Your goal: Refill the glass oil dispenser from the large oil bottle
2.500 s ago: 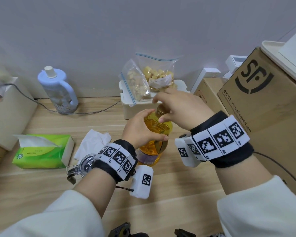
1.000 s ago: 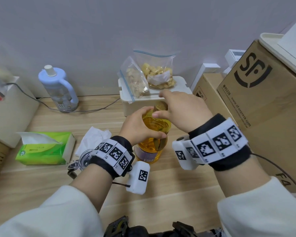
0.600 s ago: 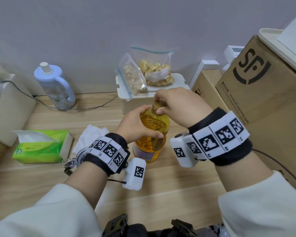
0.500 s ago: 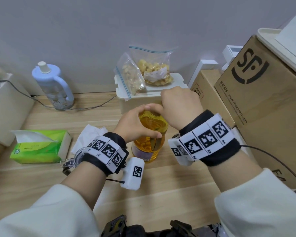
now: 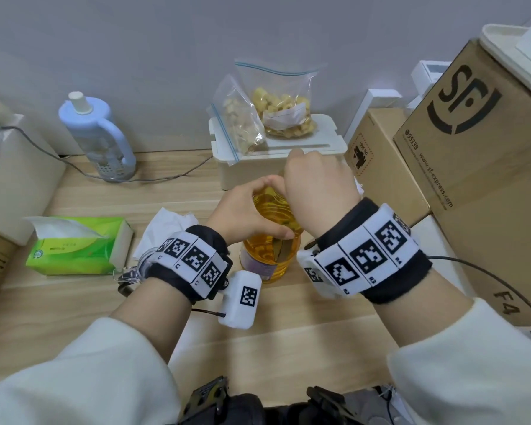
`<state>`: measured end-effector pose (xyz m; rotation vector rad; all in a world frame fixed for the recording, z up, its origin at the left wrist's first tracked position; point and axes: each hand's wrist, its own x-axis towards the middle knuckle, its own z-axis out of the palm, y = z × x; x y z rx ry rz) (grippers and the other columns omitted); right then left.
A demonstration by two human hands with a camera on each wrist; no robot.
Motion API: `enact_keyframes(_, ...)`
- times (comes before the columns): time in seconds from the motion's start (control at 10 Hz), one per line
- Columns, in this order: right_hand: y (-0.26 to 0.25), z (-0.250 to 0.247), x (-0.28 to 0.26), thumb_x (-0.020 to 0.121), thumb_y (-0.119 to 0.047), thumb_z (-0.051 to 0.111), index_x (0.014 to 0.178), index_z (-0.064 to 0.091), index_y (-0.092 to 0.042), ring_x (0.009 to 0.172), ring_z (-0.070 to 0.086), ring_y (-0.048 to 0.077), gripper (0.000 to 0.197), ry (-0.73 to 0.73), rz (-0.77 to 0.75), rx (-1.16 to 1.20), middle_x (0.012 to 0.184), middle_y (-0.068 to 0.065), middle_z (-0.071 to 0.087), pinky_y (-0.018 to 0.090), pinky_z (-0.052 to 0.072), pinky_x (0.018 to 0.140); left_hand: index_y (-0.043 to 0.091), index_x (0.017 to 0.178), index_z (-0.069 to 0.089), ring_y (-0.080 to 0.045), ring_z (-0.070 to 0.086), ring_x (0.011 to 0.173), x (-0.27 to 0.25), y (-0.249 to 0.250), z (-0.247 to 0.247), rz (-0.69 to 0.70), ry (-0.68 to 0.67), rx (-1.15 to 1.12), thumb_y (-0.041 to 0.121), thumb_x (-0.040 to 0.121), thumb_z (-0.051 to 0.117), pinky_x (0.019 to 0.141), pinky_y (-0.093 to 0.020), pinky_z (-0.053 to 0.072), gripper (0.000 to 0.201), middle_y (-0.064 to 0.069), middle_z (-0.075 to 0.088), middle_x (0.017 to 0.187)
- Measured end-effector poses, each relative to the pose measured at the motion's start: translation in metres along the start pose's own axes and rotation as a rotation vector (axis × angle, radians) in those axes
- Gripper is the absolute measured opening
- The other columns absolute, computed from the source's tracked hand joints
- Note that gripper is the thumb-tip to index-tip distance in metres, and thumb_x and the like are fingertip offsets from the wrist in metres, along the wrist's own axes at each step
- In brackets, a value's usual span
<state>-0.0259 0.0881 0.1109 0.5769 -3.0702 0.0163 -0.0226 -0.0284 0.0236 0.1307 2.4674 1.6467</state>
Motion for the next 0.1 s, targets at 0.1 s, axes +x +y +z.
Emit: enact_keyframes(0.1,0.0091,-0.0089,-0.0039,0.090,-0.052,0.042,0.114,0.051,-0.009,0.096,0.060,0.031,0.050,-0.006,-0.025,0.105,0.103,0.010,0.063,0.034,0.036,0.066,0.037,0.096,0.058,-0.004,0.055,0.105,0.0028,-0.0031,0.0011,0.003,0.025,-0.011,0.022,0.047,0.089,0.087,-0.017,0.042,0.060,0.012,0.065,0.106)
